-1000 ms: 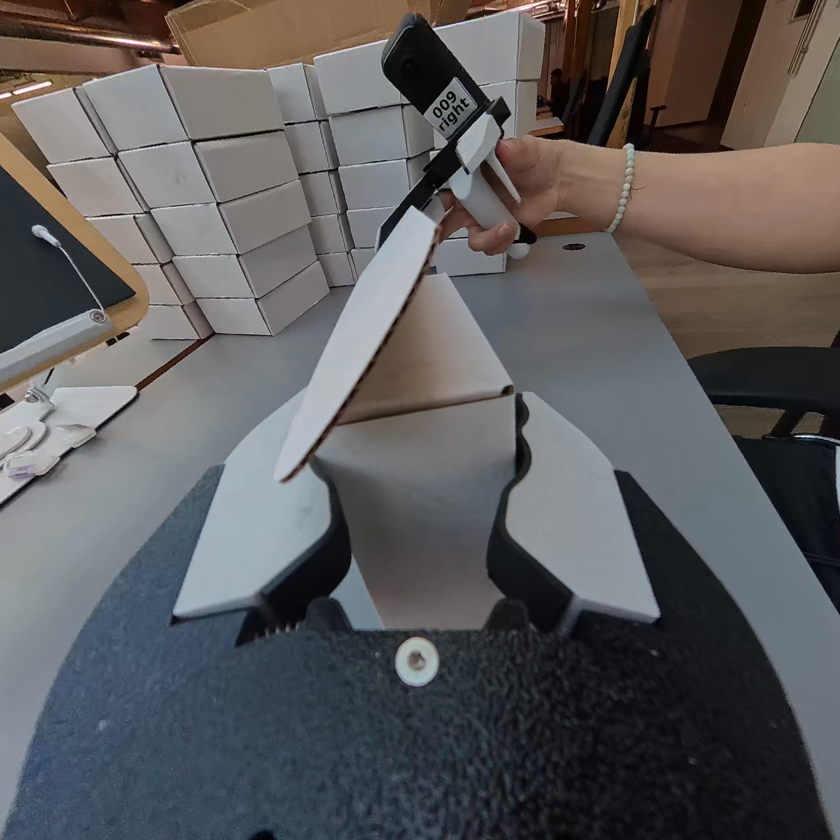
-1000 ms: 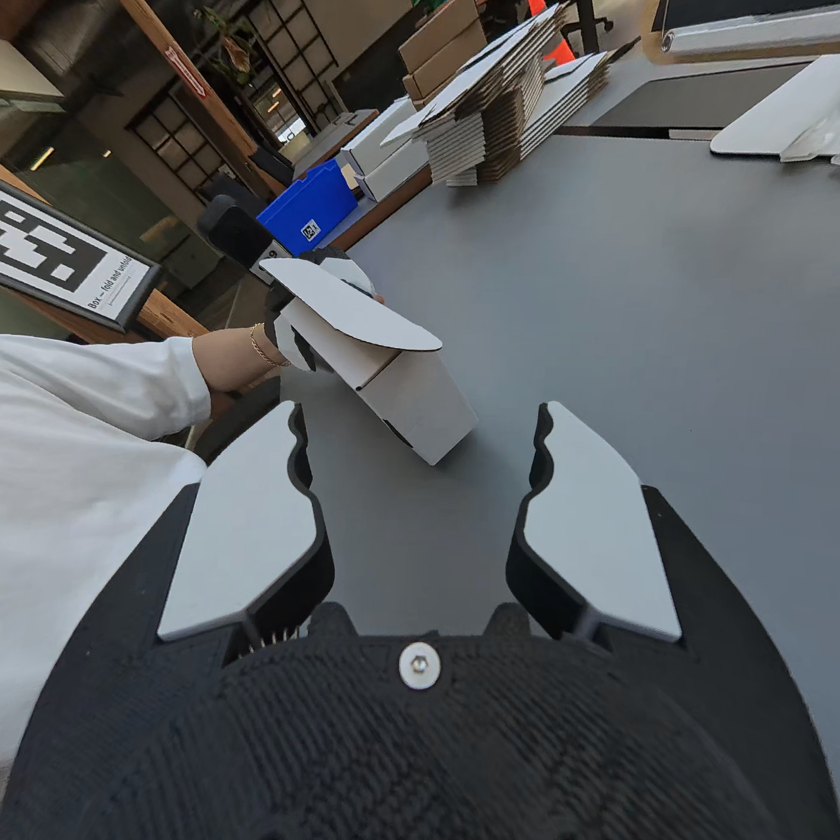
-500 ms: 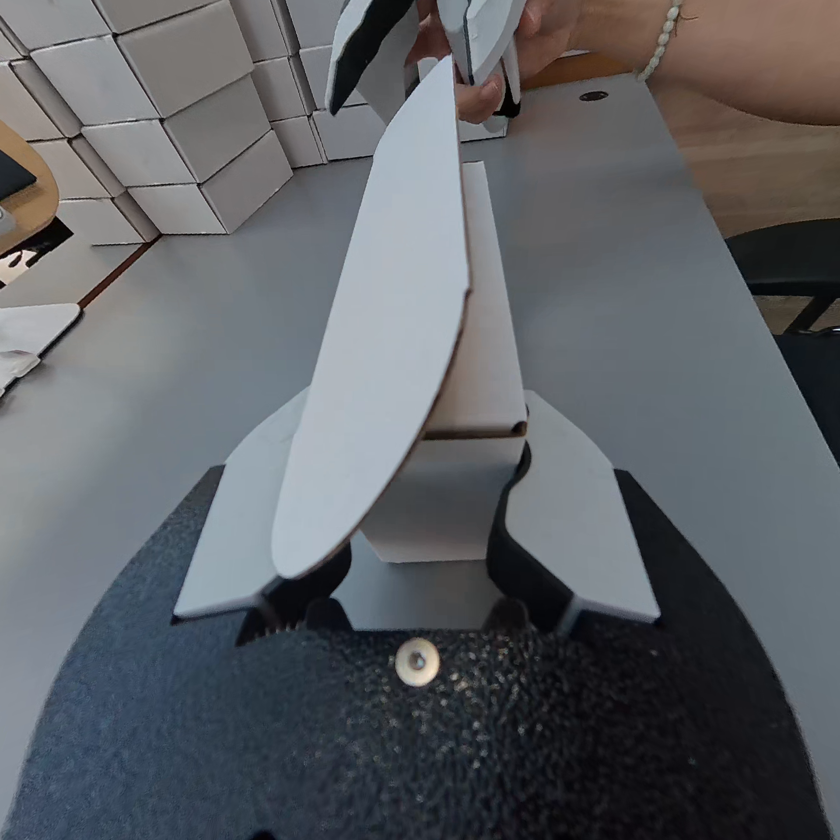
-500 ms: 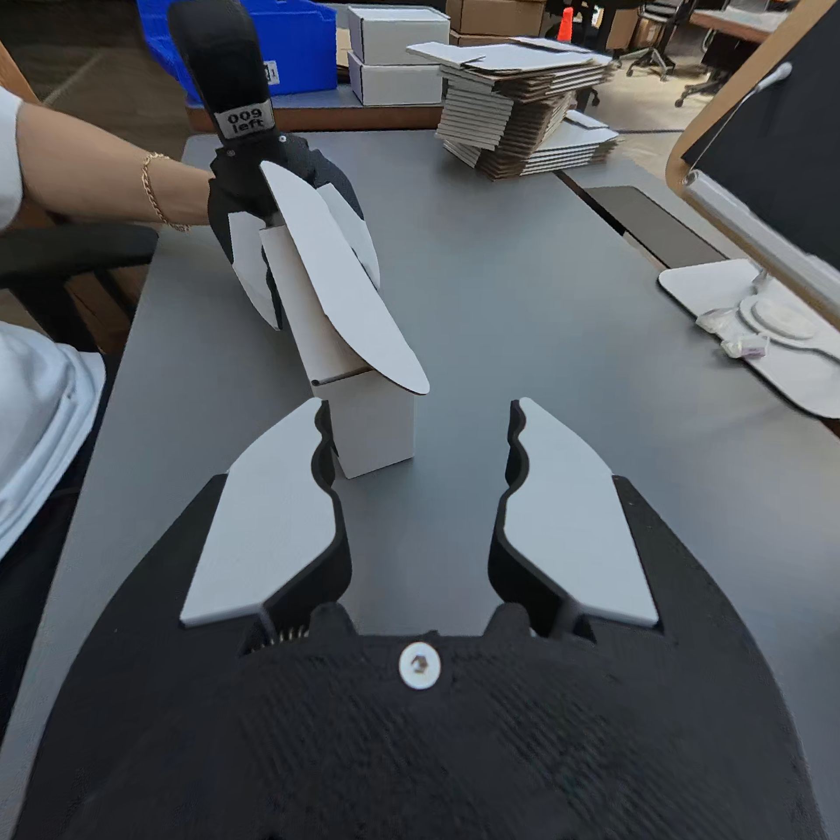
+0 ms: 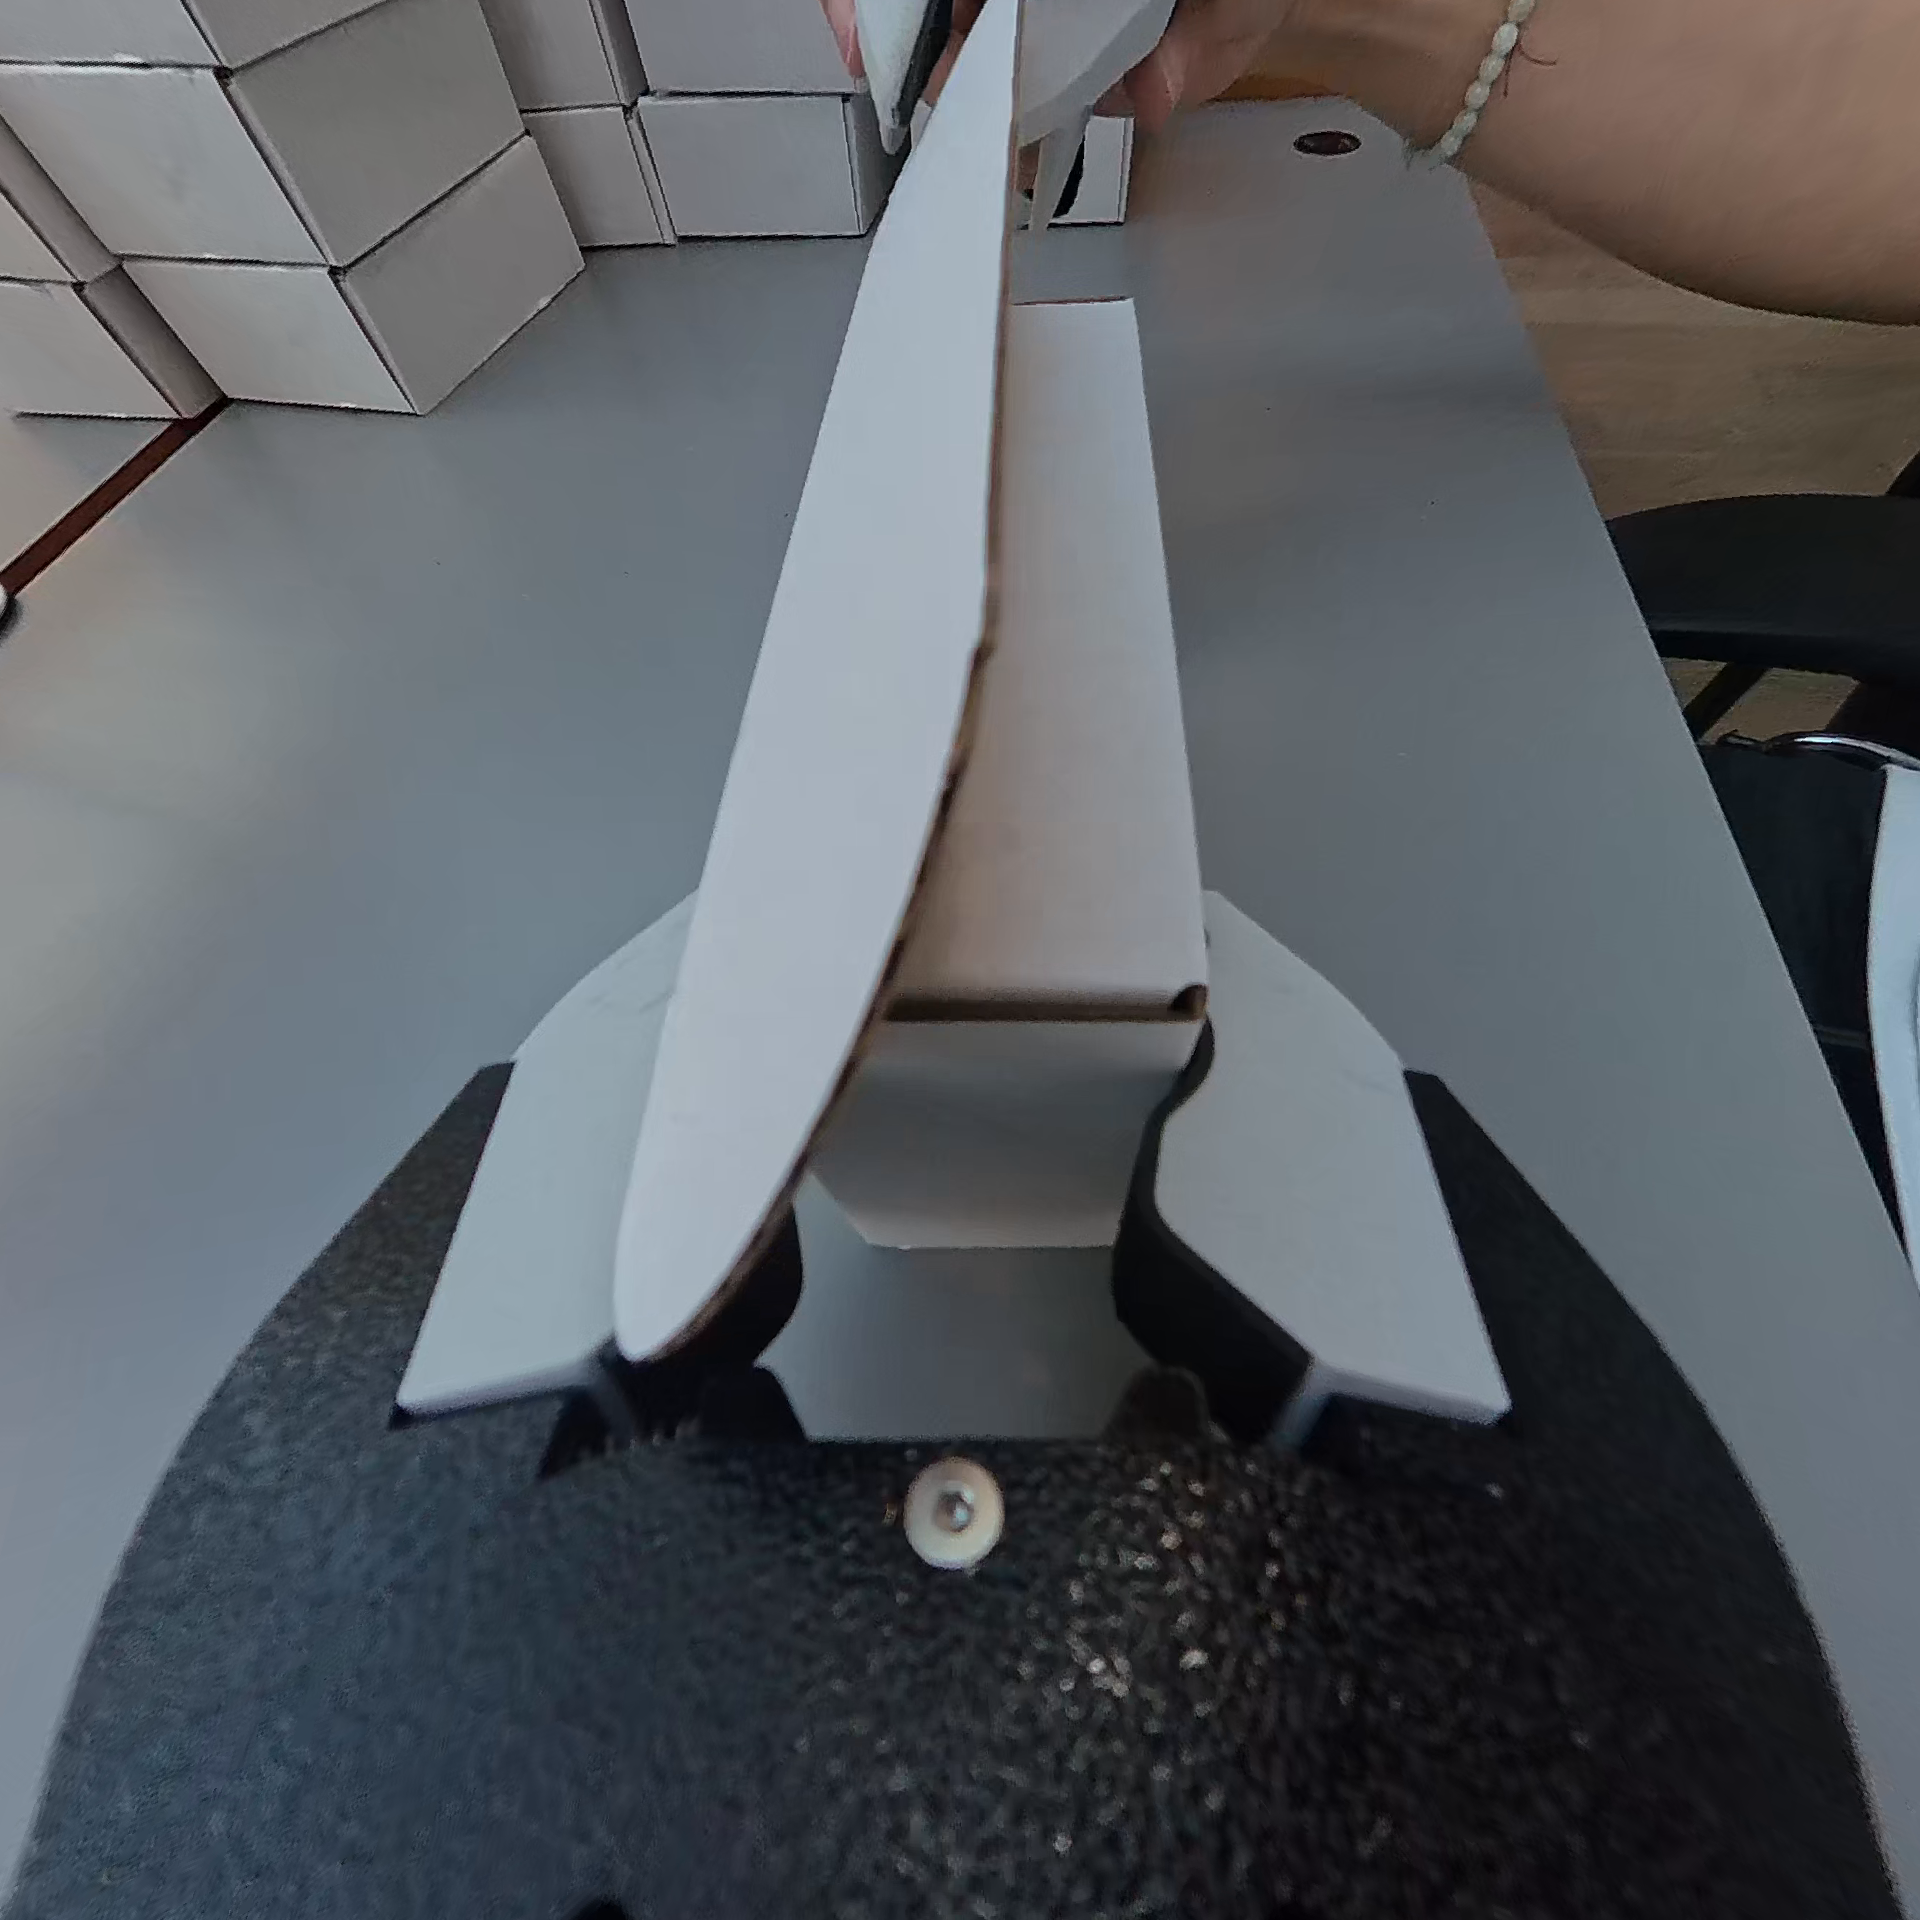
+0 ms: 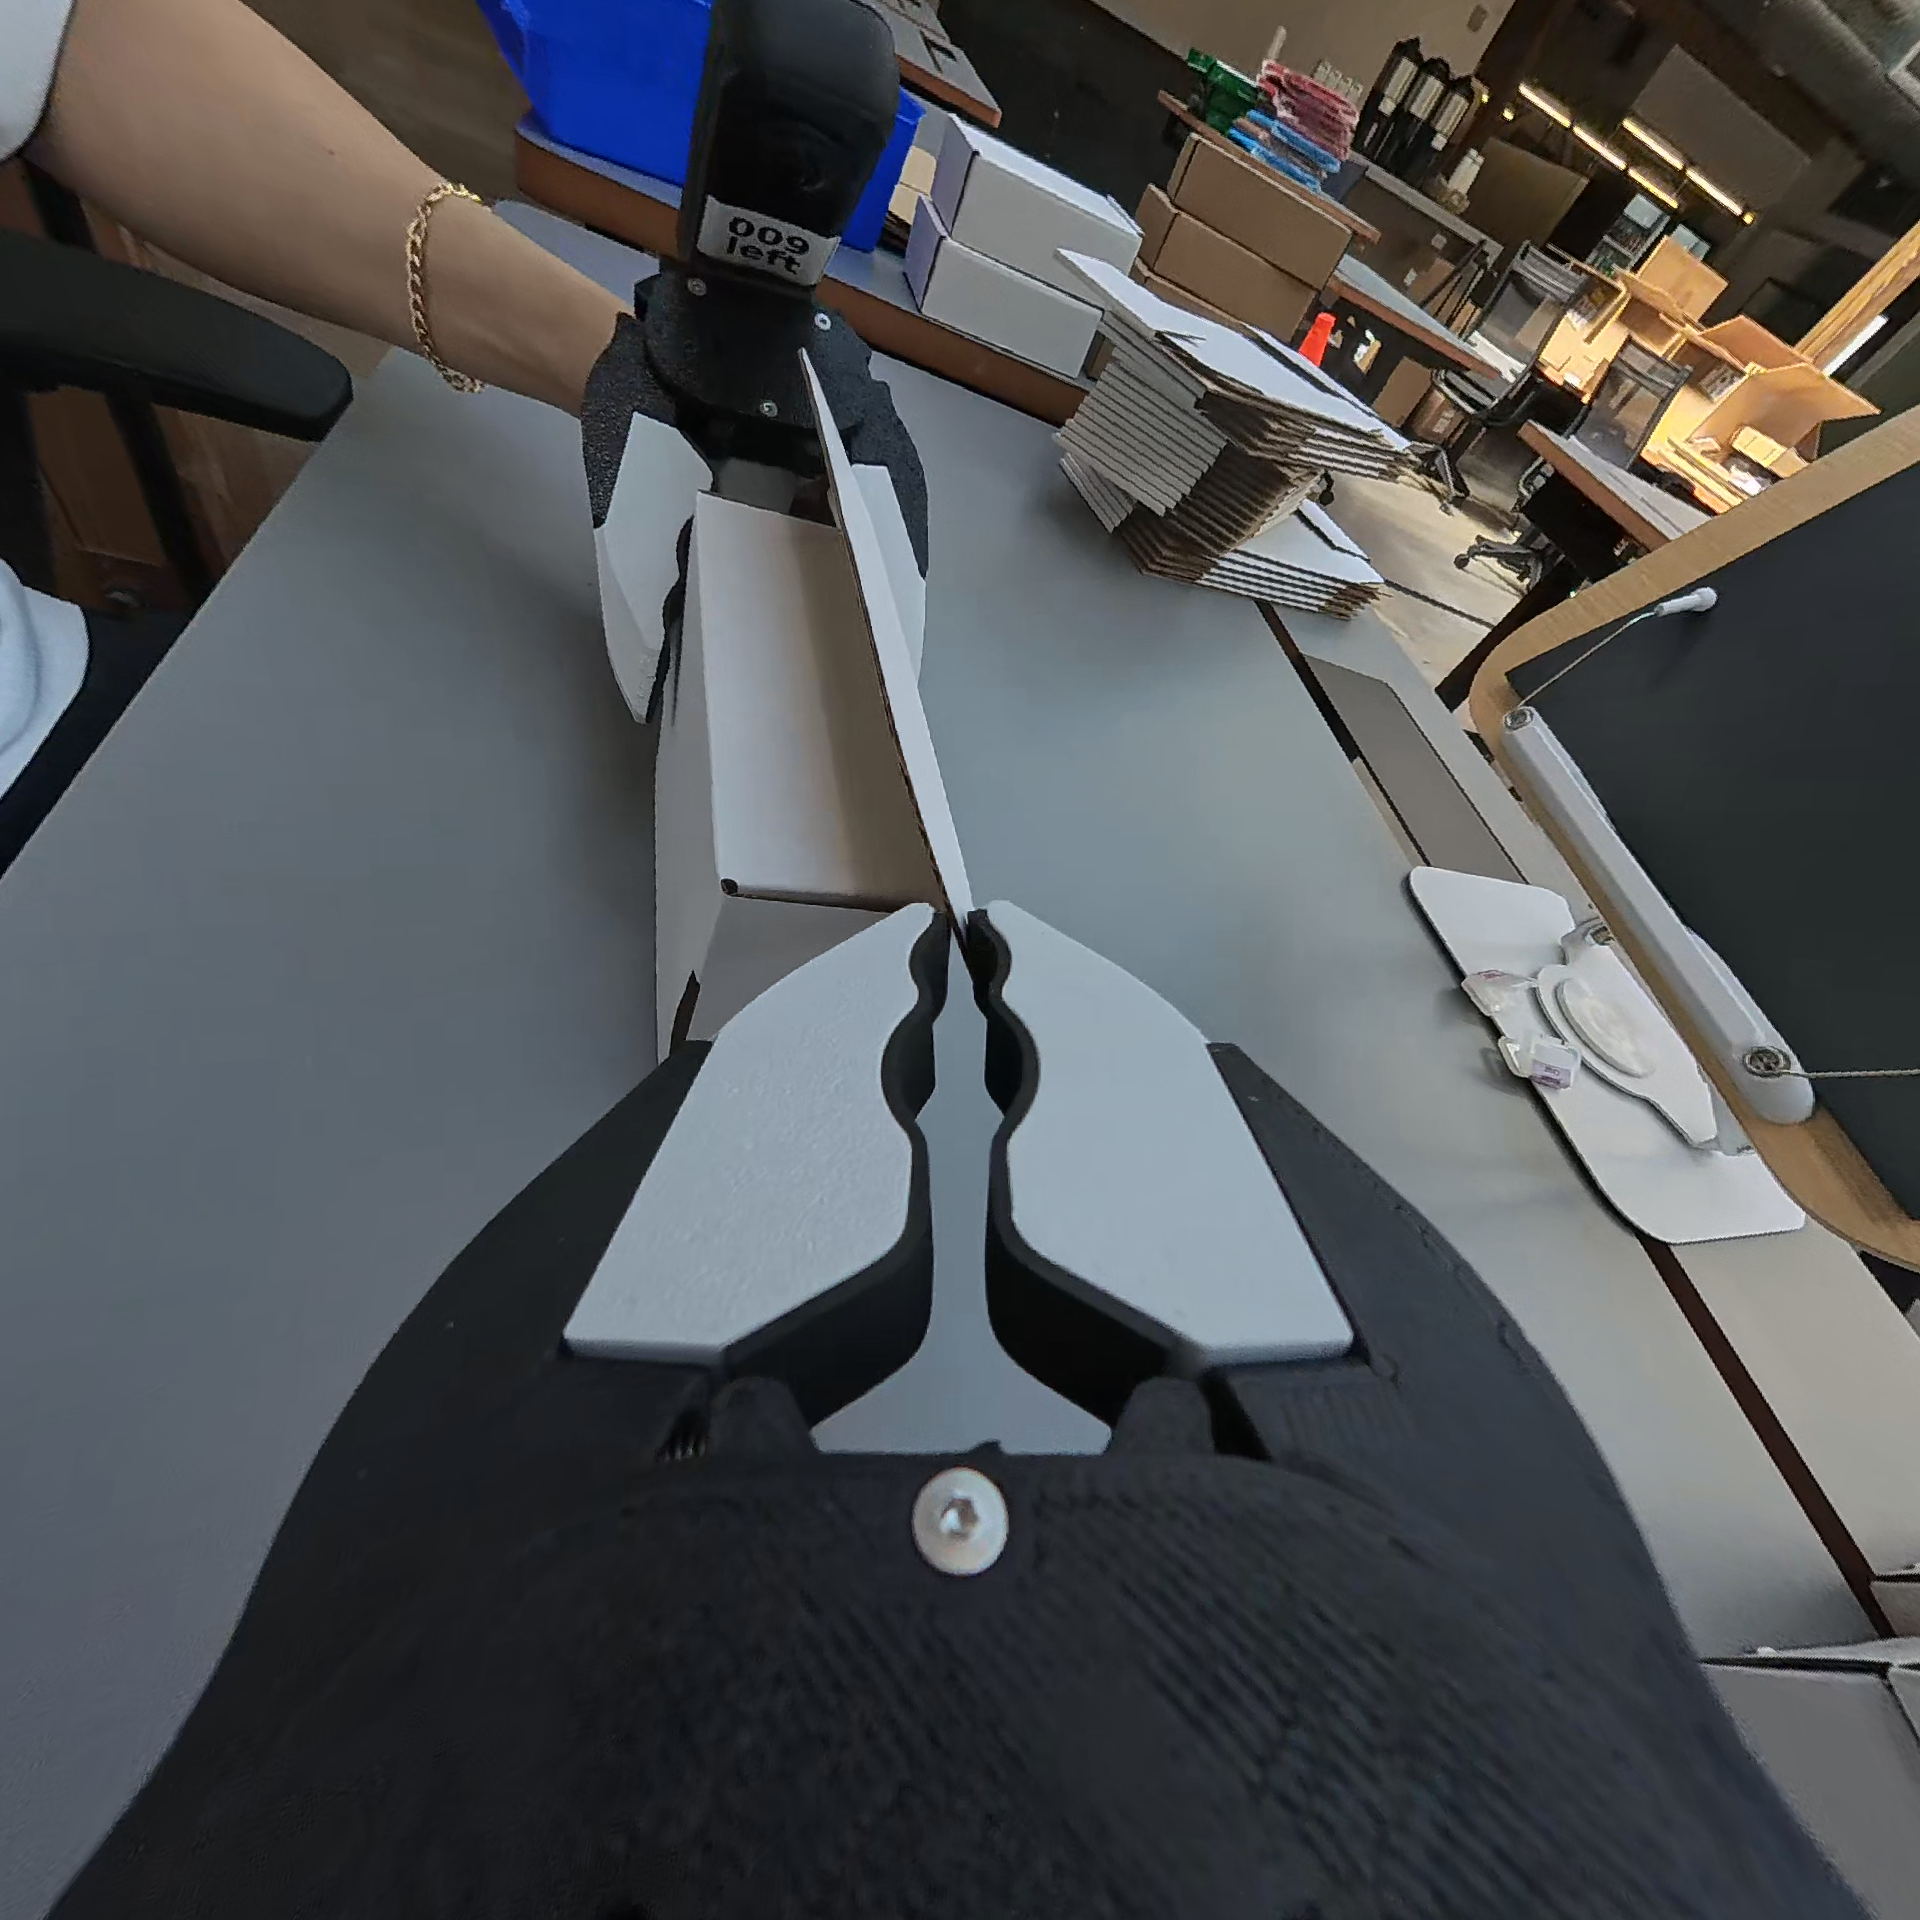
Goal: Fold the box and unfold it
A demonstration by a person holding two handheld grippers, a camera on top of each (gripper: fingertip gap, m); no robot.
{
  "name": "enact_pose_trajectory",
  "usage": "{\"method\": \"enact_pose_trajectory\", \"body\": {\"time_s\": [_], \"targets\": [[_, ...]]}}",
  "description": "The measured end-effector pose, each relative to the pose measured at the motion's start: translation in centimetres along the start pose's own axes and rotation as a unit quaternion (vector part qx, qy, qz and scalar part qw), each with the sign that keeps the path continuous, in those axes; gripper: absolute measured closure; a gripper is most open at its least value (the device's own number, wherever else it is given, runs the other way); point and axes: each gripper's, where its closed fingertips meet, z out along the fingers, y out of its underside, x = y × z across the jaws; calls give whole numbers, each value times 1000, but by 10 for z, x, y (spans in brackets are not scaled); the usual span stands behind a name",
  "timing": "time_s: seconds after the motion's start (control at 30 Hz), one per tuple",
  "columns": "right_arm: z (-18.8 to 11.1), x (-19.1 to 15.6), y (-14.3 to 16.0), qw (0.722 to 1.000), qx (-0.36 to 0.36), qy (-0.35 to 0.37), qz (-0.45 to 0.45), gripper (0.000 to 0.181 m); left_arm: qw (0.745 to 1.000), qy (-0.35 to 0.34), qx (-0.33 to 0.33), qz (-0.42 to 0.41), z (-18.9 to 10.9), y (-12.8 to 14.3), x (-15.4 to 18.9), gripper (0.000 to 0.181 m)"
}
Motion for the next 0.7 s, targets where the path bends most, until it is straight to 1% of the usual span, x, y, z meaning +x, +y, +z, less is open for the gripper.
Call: {"method": "enact_pose_trajectory", "body": {"time_s": [0.1,0.2,0.27,0.43,0.6,0.7], "targets": [[0,2,-1,999,14,-1,52,178,1000,3,-2,1,0,0,0,106],[1,5,-2,988,16,-4,153,178,1000,4,-8,-4,-1,1,0,106],[3,12,0,972,17,13,234,177,1000,2,-12,-10,-1,1,-1,105],[8,21,3,924,36,61,375,178,998,-26,-36,-50,1,2,-9,106],[11,28,7,907,7,121,404,177,995,-64,-57,-50,8,3,-20,106],[13,31,6,886,5,130,445,176,994,-72,-62,-58,13,2,-24,106]]}}
